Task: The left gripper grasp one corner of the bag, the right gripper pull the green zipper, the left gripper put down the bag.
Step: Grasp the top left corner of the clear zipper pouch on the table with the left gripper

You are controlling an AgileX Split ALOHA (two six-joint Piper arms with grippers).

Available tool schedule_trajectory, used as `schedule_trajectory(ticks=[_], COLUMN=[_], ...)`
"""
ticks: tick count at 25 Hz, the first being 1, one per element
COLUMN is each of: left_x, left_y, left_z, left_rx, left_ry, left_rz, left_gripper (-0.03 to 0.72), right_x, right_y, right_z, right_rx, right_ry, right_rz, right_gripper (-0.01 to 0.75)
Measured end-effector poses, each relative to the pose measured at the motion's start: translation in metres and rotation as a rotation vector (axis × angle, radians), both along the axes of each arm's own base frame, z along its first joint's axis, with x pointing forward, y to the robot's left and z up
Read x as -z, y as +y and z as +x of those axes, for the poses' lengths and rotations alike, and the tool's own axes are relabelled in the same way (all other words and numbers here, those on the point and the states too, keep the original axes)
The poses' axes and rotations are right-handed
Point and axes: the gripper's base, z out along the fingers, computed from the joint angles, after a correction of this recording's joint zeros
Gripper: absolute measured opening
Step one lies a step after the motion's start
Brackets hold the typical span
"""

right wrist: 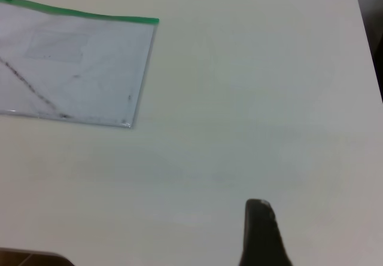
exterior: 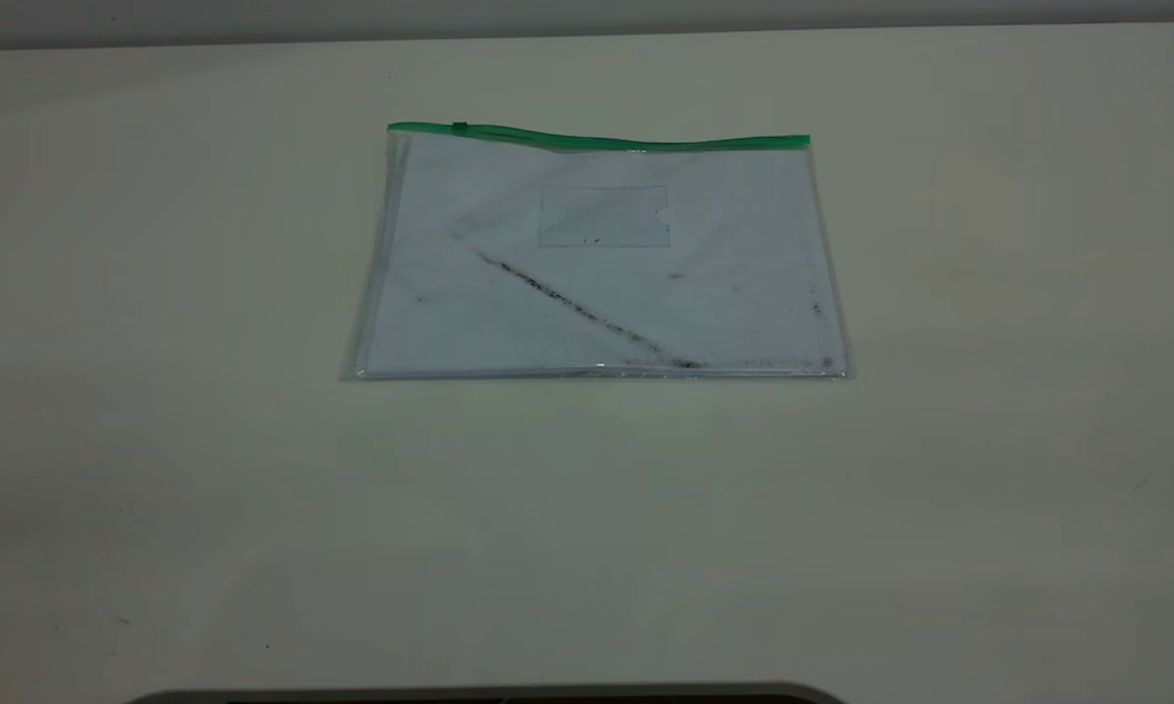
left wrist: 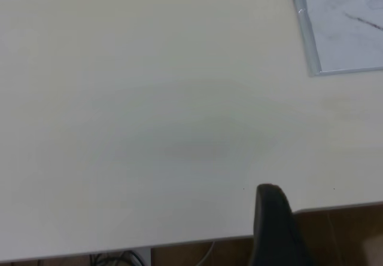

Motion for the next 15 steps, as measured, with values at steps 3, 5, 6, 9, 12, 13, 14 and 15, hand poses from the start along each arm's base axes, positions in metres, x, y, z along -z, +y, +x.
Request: schedule_trajectory(ticks=[3, 5, 6, 9, 12, 13, 14, 15], left_x=[0.000, 0.000, 0.000, 0.000, -0.002, -0.005, -0.009, -0.015], left_y=[0.000, 0.000, 0.000, 0.000, 0.000, 0.000, 0.000, 0.000], left_z=[0.000, 0.000, 0.000, 0.000, 0.000, 0.002, 0.005, 0.010], left_rx=[0.000, 0.001, 0.001, 0.001, -0.001, -0.005, -0.007, -0.009], left_ry=[0.000, 0.000, 0.000, 0.000, -0.005, -0.012, -0.017, -0.015], left_rz=[0.000, 0.001, 0.001, 0.001, -0.002, -0.007, -0.010, -0.012], left_gripper=[0.486, 0.486, 0.486, 0.486, 0.486, 0.486, 0.486, 0.486], right_x=[0.000, 0.000, 0.000, 0.000, -0.002, -0.005, -0.008, -0.013], right_y=[0.000, 0.000, 0.000, 0.000, 0.002, 0.003, 0.005, 0.006], right_z=[0.000, 0.000, 0.000, 0.000, 0.000, 0.002, 0.005, 0.012], right_rx=[0.001, 0.001, 0.001, 0.000, -0.014, -0.023, -0.035, -0.043], right_ry=[0.000, 0.000, 0.000, 0.000, -0.011, -0.019, -0.029, -0.042], right_rz=[-0.001, -0.001, -0.001, 0.000, 0.020, 0.033, 0.049, 0.062], right_gripper=[0.524, 0.524, 0.524, 0.524, 0.524, 0.524, 0.524, 0.524])
